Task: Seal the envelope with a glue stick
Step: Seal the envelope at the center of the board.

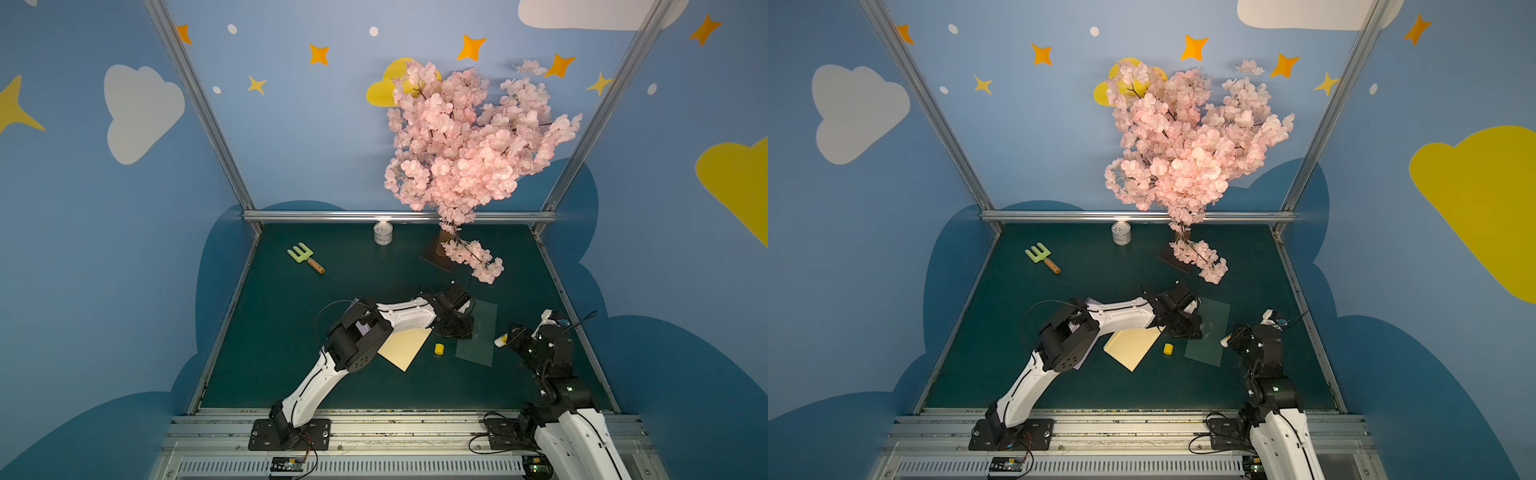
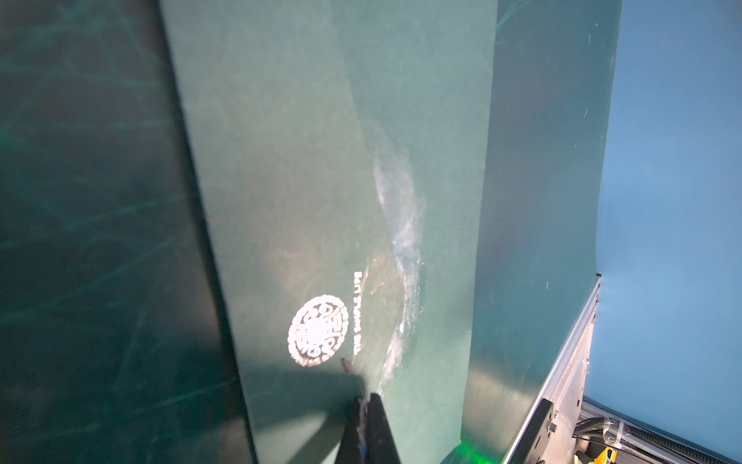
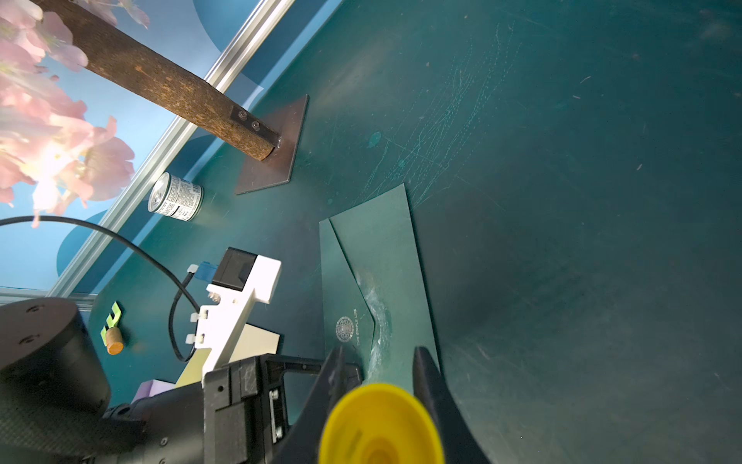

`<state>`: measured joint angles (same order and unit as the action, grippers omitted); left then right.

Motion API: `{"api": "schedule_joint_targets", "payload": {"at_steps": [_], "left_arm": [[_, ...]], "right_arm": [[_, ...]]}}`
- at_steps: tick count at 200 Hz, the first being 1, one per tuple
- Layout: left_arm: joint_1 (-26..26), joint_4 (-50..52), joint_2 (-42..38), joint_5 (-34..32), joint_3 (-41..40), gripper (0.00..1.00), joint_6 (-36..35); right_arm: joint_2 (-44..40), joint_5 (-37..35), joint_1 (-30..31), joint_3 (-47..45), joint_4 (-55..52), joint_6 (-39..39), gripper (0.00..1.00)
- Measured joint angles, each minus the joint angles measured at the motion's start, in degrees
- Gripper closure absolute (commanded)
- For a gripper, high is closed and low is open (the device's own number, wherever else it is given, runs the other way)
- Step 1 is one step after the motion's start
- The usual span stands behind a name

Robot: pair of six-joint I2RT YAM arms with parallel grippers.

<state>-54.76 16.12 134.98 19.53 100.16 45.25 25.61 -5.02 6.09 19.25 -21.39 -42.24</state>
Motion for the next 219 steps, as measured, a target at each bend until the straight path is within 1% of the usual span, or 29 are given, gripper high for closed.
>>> {"api": "schedule_joint_targets", "payload": {"at_steps": [31,78,102,149,219], "left_arm": [[0.5,2.3,1.4,0.6,2.9,0.97,0.0],[1.5,4.5,5.3,1.9,9.5,0.97,-0.1],[2.2,5.1,6.6,3.5,11.4,0.97,-0.2],[3.1,5.2,7.4,5.0,12.2,0.98,-0.3],[5.8,3.9,7.4,3.2,12.2,0.98,-0.9]], "right_arm": [[0.3,0.0,0.0,0.0,0.0,0.0,1.00],[2.1,0.0,0.0,0.0,0.1,0.0,1.00],[2.6,0.0,-0.1,0.0,0.1,0.0,1.00],[2.6,0.0,-0.4,0.0,0.2,0.1,1.00],[2.0,0.0,-0.4,0.0,0.1,0.1,1.00]]}}
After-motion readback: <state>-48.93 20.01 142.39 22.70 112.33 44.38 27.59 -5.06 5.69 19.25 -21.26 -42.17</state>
